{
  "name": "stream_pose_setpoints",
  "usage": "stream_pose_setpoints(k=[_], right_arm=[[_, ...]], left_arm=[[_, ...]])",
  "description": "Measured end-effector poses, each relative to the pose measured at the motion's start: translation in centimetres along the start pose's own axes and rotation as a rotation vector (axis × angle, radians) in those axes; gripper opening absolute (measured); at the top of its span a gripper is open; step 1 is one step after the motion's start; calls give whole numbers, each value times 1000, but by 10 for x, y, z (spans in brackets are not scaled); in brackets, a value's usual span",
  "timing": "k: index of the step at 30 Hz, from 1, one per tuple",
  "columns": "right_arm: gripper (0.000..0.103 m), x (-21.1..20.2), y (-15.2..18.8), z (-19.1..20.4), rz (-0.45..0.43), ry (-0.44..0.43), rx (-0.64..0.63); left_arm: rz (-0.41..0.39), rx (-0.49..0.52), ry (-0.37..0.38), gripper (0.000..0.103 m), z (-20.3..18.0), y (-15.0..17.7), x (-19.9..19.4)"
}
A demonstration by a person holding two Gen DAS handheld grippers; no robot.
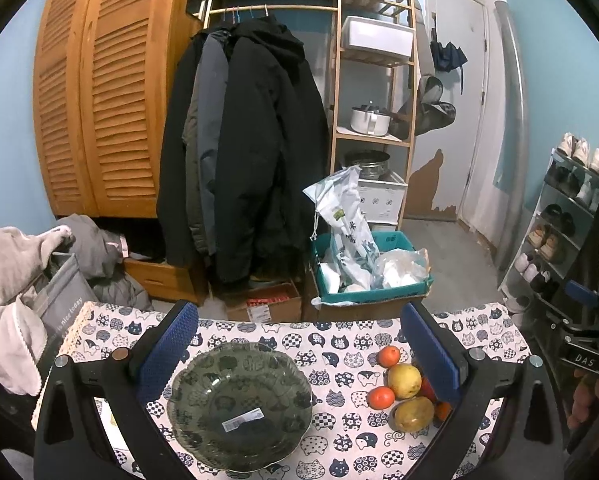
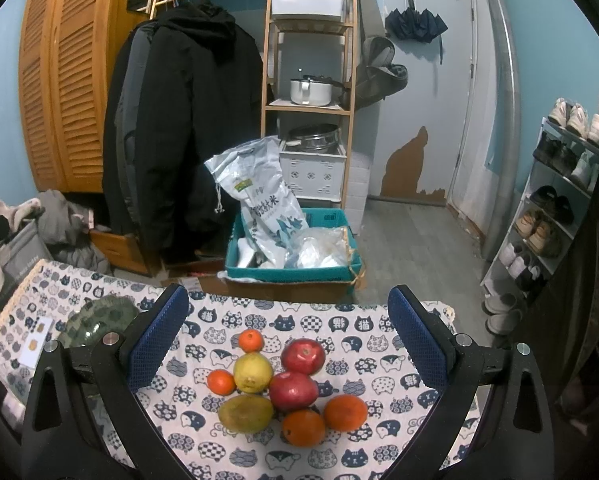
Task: Organize fruits
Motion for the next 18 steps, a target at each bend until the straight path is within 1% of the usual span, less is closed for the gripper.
stream_pose_setpoints(k=[18], right_arm=[[98, -1, -1, 1, 0, -2, -4]], left_arm=[[0, 0, -2, 102, -1, 0, 0]])
Point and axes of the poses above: each gripper's, at about its wrist camera, not at the fingertips, and x roughly the way its jaws point, z to its left, y to its underside, the point moved 5 cm from there along x, roughly the way its jaws point, and after that the axes turned 5 degrees about -x, right-handed, at the moved point
